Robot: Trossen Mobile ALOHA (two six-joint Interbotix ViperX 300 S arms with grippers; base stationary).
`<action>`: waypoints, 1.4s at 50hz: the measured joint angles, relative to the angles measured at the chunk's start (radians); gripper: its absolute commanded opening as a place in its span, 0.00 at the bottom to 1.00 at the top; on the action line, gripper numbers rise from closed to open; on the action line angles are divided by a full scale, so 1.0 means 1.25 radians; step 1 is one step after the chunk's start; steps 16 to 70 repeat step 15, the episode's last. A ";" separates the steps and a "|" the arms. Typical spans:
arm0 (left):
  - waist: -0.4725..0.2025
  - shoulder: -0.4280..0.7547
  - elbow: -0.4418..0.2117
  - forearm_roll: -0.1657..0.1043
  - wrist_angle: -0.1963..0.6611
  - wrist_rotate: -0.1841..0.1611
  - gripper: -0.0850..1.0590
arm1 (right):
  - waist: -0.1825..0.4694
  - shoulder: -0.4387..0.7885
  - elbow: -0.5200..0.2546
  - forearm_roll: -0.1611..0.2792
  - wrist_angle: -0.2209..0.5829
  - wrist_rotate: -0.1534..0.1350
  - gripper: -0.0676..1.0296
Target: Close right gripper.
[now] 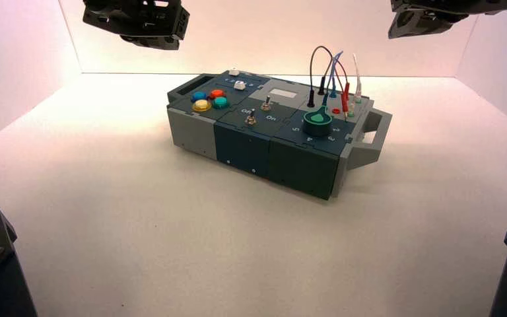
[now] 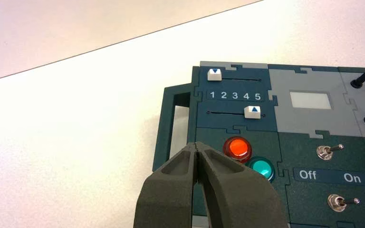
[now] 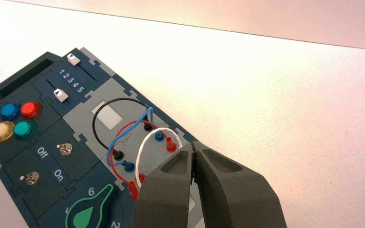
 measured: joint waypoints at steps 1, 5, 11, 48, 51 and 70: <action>0.000 0.000 0.000 0.000 0.000 0.001 0.05 | 0.000 0.000 0.000 0.000 0.000 0.000 0.04; 0.000 -0.004 0.000 -0.001 0.000 0.000 0.05 | 0.000 0.000 0.000 0.000 0.000 0.000 0.04; 0.000 -0.005 0.000 -0.001 0.000 0.000 0.05 | 0.000 0.000 0.000 0.000 0.001 0.000 0.04; 0.000 -0.005 0.000 -0.001 0.000 0.000 0.05 | 0.000 0.000 0.000 0.000 0.001 0.000 0.04; 0.000 -0.005 0.000 -0.001 0.000 0.000 0.05 | 0.000 0.000 0.000 0.000 0.001 0.000 0.04; 0.000 -0.005 0.000 -0.001 0.000 0.000 0.05 | 0.000 0.000 0.000 0.000 0.001 0.000 0.04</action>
